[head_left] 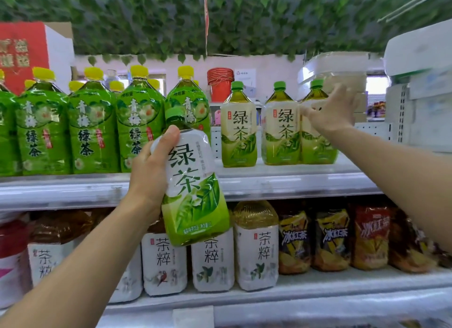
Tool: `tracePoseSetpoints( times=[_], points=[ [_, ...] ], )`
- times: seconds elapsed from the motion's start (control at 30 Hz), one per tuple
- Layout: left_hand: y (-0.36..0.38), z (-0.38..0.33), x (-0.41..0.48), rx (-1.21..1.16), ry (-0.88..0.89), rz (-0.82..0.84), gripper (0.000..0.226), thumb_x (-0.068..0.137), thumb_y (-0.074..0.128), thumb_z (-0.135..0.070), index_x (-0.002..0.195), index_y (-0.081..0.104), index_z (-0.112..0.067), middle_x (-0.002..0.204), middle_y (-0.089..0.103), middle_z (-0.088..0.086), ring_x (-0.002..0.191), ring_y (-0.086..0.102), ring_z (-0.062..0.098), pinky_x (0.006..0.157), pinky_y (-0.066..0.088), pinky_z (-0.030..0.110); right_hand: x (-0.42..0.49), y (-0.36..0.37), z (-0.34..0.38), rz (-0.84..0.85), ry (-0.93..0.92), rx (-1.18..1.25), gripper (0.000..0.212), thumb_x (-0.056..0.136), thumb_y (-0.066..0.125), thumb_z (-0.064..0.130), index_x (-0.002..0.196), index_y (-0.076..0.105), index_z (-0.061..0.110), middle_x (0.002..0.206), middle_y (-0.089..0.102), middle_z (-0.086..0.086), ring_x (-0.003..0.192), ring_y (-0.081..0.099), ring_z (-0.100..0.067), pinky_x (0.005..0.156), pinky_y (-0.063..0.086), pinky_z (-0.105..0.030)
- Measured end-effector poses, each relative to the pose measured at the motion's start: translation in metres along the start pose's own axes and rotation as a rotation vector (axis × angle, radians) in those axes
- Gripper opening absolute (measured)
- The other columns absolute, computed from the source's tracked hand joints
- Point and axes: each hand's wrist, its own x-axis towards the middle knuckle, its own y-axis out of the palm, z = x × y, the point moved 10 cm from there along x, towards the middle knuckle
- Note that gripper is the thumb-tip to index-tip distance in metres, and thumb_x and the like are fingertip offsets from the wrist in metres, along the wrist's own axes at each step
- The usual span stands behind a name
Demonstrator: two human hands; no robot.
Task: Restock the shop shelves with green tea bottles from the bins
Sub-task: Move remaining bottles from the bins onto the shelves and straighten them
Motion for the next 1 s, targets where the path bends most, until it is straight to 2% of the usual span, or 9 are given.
tracePoseSetpoints(
  times=[0.07,0.13,0.2,0.23,0.3,0.4,0.63,0.87,1.0],
  points=[
    [0.0,0.0,-0.002,0.008,-0.003,-0.007,0.076,0.07,0.069,-0.064,0.124,0.064,-0.011,0.112,0.073,0.02,0.1,0.071,0.042,0.089,0.057,0.056,0.003,0.013,-0.033,0.123,0.166,0.12,0.086,0.075,0.08,0.051,0.135,0.036,0.008,0.136,0.046,-0.014,0.128,0.043,-0.033,0.101,0.045,-0.045],
    [0.0,0.0,-0.004,0.01,-0.014,-0.011,0.076,0.071,0.068,-0.064,0.124,0.065,-0.009,0.114,0.071,0.022,0.102,0.069,0.043,0.093,0.054,0.059,0.001,0.038,-0.054,0.306,0.234,0.41,0.059,0.073,0.085,0.035,0.116,0.052,0.012,0.111,0.061,-0.006,0.112,0.055,-0.025,0.074,0.051,-0.032],
    [0.001,0.0,-0.005,0.016,-0.025,-0.011,0.076,0.073,0.069,-0.064,0.124,0.065,-0.008,0.113,0.072,0.021,0.097,0.07,0.041,0.095,0.053,0.06,-0.002,0.056,-0.064,0.457,0.208,0.503,0.055,0.072,0.086,0.022,0.118,0.058,0.013,0.106,0.065,-0.003,0.105,0.059,-0.022,0.066,0.046,-0.026],
    [0.001,0.001,-0.005,0.021,-0.03,-0.008,0.076,0.074,0.069,-0.064,0.124,0.065,-0.008,0.11,0.072,0.02,0.093,0.07,0.038,0.094,0.052,0.059,-0.003,0.061,-0.069,0.485,0.204,0.517,0.059,0.069,0.088,0.021,0.12,0.059,0.014,0.107,0.066,-0.004,0.102,0.061,-0.021,0.067,0.047,-0.027],
    [0.002,0.002,-0.005,0.034,-0.034,-0.005,0.076,0.077,0.069,-0.065,0.126,0.063,-0.007,0.102,0.072,0.018,0.085,0.07,0.034,0.09,0.053,0.056,0.0,0.062,-0.075,0.486,0.204,0.523,0.048,0.064,0.09,0.024,0.105,0.064,0.021,0.097,0.068,0.0,0.089,0.064,-0.016,0.064,0.048,-0.027],
    [0.001,0.003,-0.006,0.036,-0.043,-0.02,0.076,0.079,0.068,-0.065,0.126,0.062,-0.006,0.106,0.071,0.022,0.088,0.069,0.037,0.093,0.051,0.062,0.004,0.065,-0.077,0.498,0.203,0.519,0.038,0.061,0.091,0.03,0.086,0.063,0.029,0.085,0.068,0.005,0.075,0.062,-0.008,0.052,0.046,-0.021],
    [0.001,-0.001,-0.007,0.041,-0.027,-0.054,0.063,0.082,0.065,-0.061,0.12,0.064,-0.011,0.095,0.072,0.013,0.081,0.069,0.032,0.082,0.056,0.048,0.001,0.056,-0.075,0.475,0.149,0.505,0.042,0.059,0.093,0.036,0.091,0.066,0.03,0.093,0.072,0.002,0.09,0.067,-0.017,0.076,0.055,-0.034],
    [0.0,0.0,-0.004,0.047,-0.022,-0.042,0.059,0.083,0.066,-0.061,0.117,0.064,-0.013,0.094,0.072,0.013,0.075,0.07,0.029,0.076,0.057,0.043,-0.014,0.029,-0.063,0.487,0.065,0.509,0.038,0.062,0.09,0.036,0.092,0.066,0.031,0.094,0.072,0.001,0.09,0.067,-0.018,0.071,0.053,-0.03],
    [0.001,-0.002,-0.001,0.057,-0.005,-0.029,0.049,0.084,0.066,-0.061,0.107,0.067,-0.017,0.096,0.073,0.013,0.081,0.069,0.032,0.082,0.056,0.047,-0.03,0.019,-0.041,0.491,-0.004,0.529,0.045,0.061,0.091,0.035,0.099,0.068,0.028,0.094,0.073,0.002,0.088,0.068,-0.014,0.07,0.053,-0.028]
  ],
)
